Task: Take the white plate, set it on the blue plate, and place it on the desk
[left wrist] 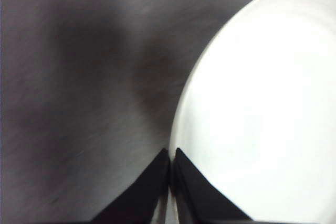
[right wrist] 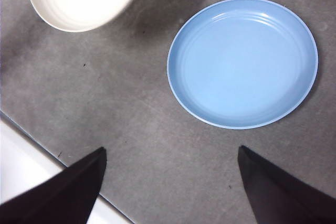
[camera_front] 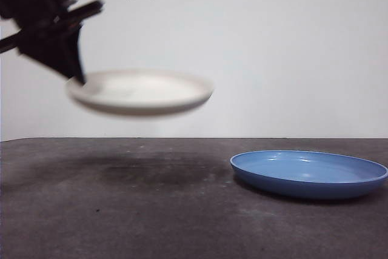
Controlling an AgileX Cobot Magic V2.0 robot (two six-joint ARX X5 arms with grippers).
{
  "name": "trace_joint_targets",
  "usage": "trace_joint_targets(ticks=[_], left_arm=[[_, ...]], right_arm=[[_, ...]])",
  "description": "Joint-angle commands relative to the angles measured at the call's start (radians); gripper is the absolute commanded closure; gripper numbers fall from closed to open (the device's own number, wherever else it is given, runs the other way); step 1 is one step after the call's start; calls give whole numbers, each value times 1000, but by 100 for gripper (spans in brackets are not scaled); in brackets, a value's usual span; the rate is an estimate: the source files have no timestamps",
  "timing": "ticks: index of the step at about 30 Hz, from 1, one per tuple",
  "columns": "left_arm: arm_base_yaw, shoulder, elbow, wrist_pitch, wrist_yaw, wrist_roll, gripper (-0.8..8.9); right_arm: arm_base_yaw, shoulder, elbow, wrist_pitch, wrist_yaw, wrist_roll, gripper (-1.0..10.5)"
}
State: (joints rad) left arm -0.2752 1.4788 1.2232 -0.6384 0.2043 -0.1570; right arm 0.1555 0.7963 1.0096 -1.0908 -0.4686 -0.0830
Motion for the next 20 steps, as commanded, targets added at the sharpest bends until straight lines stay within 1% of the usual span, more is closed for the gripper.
trace_joint_targets(ticks=[1, 3, 5, 9, 17, 20], left_arm=[[-52, 21, 52, 10, 5, -21, 803], [-96, 29, 75, 19, 2, -21, 803], [-142, 43, 90, 50, -5, -35, 803], [-208, 98, 124, 91, -6, -68, 803], [-306, 298, 261, 85, -6, -87, 803], [-335, 378, 327, 78, -6, -93, 803]], right_arm=[[2, 5, 19, 19, 6, 31, 544], [1, -2, 19, 23, 7, 34, 544], [1, -16, 20, 28, 32, 55, 544], [1, -46, 32, 28, 80, 67, 544], [1, -122, 87, 11, 85, 101, 544], [1, -136, 119, -19, 109, 102, 544]])
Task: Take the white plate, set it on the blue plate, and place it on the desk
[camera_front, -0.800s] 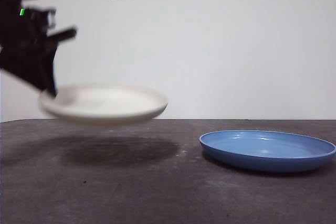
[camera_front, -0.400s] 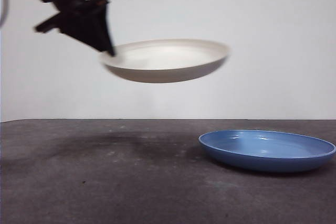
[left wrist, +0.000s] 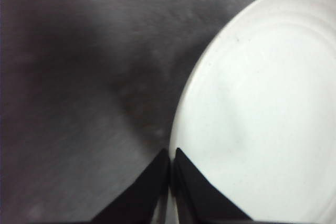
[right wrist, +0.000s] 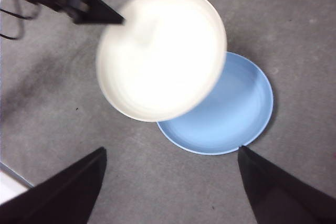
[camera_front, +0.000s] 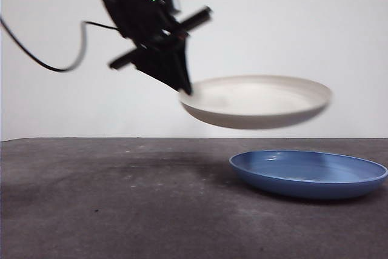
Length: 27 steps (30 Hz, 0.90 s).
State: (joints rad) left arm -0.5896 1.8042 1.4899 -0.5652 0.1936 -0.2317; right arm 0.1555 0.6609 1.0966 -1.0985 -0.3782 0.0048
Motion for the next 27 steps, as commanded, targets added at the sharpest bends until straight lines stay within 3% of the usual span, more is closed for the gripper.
trace_joint_targets(ticks=[1, 12, 23, 25, 27], left_arm=[[-29, 79, 84, -1, 5, -21, 803], [-89, 310, 300, -83, -15, -21, 803], [-111, 385, 339, -99, -18, -3, 802], [-115, 385, 339, -100, -18, 7, 725], [-119, 385, 339, -99, -17, 7, 546]], right_arm=[[1, -5, 42, -21, 32, 14, 544], [1, -16, 72, -63, 69, 14, 544], [1, -16, 72, -63, 69, 14, 544], [1, -16, 72, -63, 69, 14, 544], [1, -16, 72, -63, 69, 14, 544]])
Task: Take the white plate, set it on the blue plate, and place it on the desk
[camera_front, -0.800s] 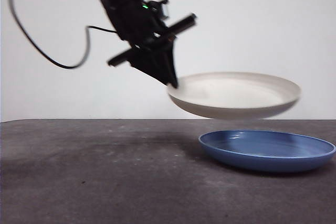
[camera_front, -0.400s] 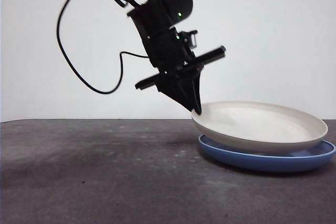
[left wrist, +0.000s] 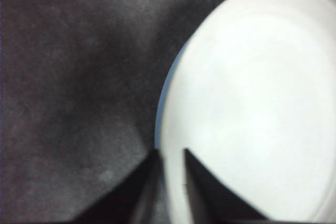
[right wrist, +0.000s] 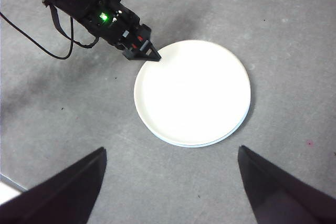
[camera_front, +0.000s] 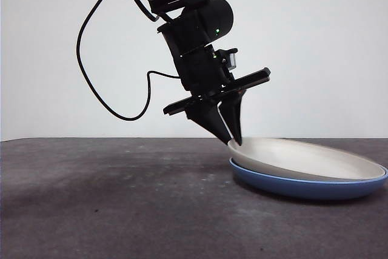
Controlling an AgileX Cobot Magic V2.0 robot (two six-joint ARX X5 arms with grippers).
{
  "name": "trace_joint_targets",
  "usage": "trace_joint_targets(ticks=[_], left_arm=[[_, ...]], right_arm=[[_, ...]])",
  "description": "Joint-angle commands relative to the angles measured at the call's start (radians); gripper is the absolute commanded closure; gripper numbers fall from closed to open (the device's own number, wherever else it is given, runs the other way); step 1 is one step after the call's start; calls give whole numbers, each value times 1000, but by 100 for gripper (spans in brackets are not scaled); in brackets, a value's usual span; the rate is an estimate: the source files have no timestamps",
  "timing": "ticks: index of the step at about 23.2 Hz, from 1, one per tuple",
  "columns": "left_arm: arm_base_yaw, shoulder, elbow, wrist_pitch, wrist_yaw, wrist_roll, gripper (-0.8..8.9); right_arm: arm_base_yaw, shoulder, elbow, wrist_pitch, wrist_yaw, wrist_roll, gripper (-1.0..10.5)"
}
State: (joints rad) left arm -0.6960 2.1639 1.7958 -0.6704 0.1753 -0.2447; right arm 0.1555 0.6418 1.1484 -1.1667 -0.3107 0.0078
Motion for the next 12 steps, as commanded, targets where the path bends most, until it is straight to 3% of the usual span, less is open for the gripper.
trace_joint_targets(ticks=[1, 7, 12], left_arm=[[-16, 26, 33, 6, 1, 23, 513], [-18, 9, 77, -47, 2, 27, 502], [5, -143, 110, -90, 1, 58, 501]], right_arm=[[1, 3, 21, 5, 2, 11, 544], [1, 3, 21, 3, 2, 11, 544], [1, 3, 18, -9, 56, 11, 544]])
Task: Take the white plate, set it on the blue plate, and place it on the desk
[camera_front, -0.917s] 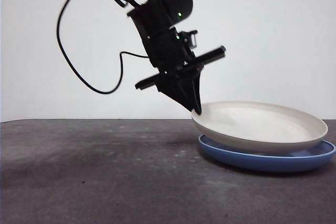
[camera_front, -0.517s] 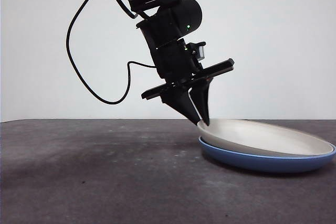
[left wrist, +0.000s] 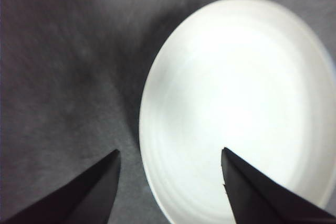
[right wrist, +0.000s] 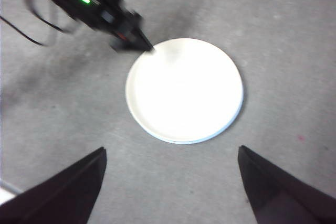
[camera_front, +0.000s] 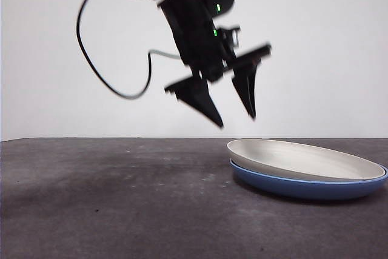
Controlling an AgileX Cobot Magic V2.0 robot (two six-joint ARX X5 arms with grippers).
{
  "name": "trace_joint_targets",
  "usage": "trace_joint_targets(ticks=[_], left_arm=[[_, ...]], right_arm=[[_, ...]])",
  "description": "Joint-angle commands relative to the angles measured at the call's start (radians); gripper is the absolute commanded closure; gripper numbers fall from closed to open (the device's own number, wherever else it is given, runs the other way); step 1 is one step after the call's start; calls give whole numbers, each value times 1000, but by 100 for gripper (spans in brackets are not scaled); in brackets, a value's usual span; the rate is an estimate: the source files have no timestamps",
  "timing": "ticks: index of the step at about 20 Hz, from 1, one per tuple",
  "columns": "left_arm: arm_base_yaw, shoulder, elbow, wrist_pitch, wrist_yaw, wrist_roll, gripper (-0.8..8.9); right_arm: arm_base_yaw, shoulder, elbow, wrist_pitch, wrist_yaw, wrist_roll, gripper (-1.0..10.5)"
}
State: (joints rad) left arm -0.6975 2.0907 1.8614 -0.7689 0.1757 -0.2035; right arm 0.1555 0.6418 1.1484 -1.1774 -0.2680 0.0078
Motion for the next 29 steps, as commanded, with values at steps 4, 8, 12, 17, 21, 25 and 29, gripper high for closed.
trace_joint_targets(ticks=[4, 8, 12, 17, 21, 25, 29], left_arm=[[49, -264, 44, 0, 1, 19, 501], [97, -436, 37, -74, 1, 48, 502], [142, -609, -82, -120, 3, 72, 502], [156, -863, -397, -71, 24, 93, 502], [156, -1005, -629, -53, 153, 96, 502], [151, -1061, -779, -48, 303, 114, 504], [147, -1060, -797, -38, 306, 117, 503]], right_arm=[[1, 4, 16, 2, 15, 11, 544], [1, 4, 16, 21, 14, 11, 544], [1, 6, 16, 24, 15, 11, 544], [1, 26, 16, 24, 11, 11, 544], [1, 40, 14, 24, 6, 11, 544], [1, 43, -4, 21, 6, 19, 544], [1, 43, -16, 8, 6, 33, 544]])
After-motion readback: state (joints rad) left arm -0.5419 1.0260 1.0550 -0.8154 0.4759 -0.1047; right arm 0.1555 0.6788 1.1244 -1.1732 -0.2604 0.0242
